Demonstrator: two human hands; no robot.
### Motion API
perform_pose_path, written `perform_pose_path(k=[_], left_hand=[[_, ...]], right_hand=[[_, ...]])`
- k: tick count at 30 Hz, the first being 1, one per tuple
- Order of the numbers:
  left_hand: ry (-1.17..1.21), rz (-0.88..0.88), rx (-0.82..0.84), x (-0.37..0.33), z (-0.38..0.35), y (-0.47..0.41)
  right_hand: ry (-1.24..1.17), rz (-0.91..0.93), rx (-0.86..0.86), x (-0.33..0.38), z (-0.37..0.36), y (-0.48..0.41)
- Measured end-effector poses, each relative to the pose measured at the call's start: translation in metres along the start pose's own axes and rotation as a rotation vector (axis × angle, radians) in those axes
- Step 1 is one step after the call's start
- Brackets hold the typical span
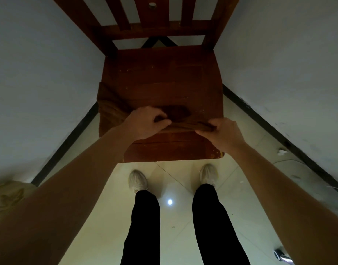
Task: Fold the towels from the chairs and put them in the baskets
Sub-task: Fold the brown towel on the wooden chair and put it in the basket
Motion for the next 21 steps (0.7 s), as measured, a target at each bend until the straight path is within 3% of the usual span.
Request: perform_pose_path(k=[4,6,10,12,16,21], left_hand=[[0.218,0.176,0.217,-0.008,0.013,0.030],[0.315,0.218,0.237,-0.018,0.030,0.047],[0.546,0.210,0.137,-0.048,0.071,0.086],[0.630,0.194,0.087,-0.067,0.089,0.105],[0.661,0.162,-0.005,-0.109,0.129,0.157],[0.807,0.017,-0.347,-0.170,0.202,0.220]], right_hand=[[-0.204,0.135,-0.075,0.027,0.017,0.015],[-0.230,0.222,-0.131,0.045,0.033,0.027],[-0.215,0.295,-0.241,0.076,0.075,0.057],[-0.221,0.312,-0.220,0.094,0.091,0.078],[-0.191,0.387,-0.225,0.136,0.137,0.134],[-0.136,0.416,-0.263,0.181,0.202,0.191]])
Point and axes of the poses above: each hand's wrist, its own y-axis away from the middle knuckle, its own z-axis out of the back of the hand, x = y × z, the point moved 6 cm from there along -y, towards the middle knuckle, and after that the axes turned 8 degrees about y, right-handed, at the moved point
